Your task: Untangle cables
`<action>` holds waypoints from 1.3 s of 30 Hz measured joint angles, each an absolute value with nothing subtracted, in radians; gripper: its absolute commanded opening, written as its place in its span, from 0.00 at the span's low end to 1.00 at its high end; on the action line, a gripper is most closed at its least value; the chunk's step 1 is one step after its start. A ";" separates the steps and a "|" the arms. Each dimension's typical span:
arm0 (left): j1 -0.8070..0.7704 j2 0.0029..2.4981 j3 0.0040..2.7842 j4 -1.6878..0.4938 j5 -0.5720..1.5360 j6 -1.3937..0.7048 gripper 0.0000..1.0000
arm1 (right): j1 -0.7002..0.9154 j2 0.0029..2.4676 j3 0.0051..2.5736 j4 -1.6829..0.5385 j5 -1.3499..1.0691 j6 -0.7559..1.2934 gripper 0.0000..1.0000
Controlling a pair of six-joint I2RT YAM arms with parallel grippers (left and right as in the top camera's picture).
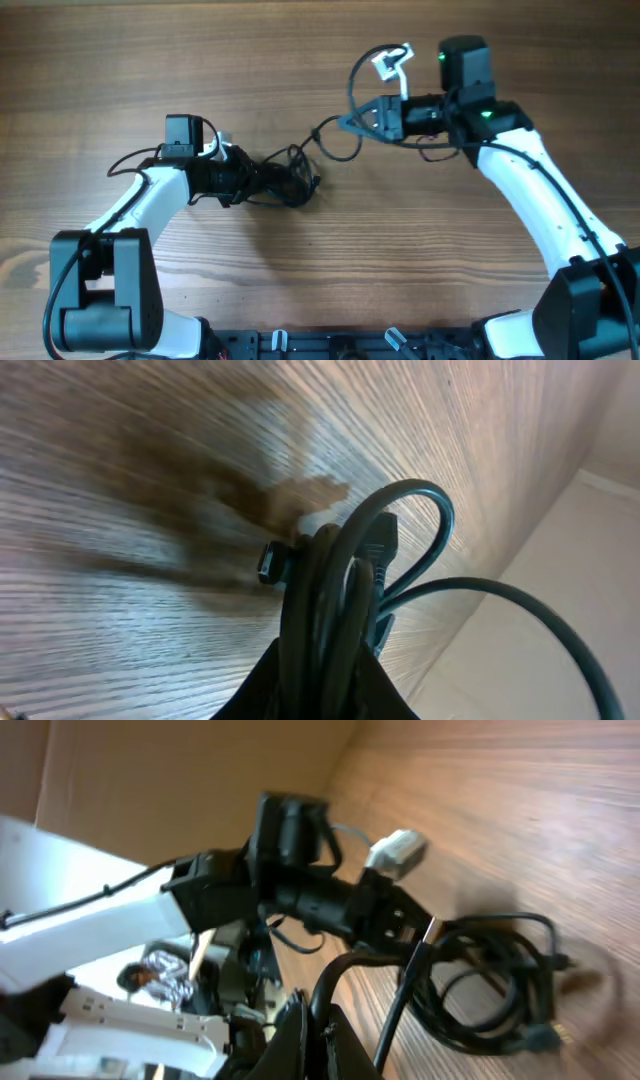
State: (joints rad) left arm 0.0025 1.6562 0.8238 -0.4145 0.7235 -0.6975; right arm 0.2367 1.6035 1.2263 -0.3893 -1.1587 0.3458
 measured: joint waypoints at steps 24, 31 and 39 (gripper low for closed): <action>0.009 1.539 0.822 -0.438 0.876 -0.776 0.04 | 0.591 1.637 1.231 -0.479 -0.605 0.117 0.06; 0.009 1.539 0.822 -0.437 0.945 -0.792 0.04 | 0.591 1.637 1.286 -0.470 -0.596 0.069 0.04; 0.009 1.539 0.822 -0.426 0.971 -0.791 0.04 | 0.640 1.639 1.285 -0.546 -0.482 -0.043 0.04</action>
State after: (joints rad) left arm 0.0086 1.5387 0.8215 -0.4255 0.9714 -0.7914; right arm 0.6403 1.6394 1.2854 -0.5457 -0.4824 -0.0429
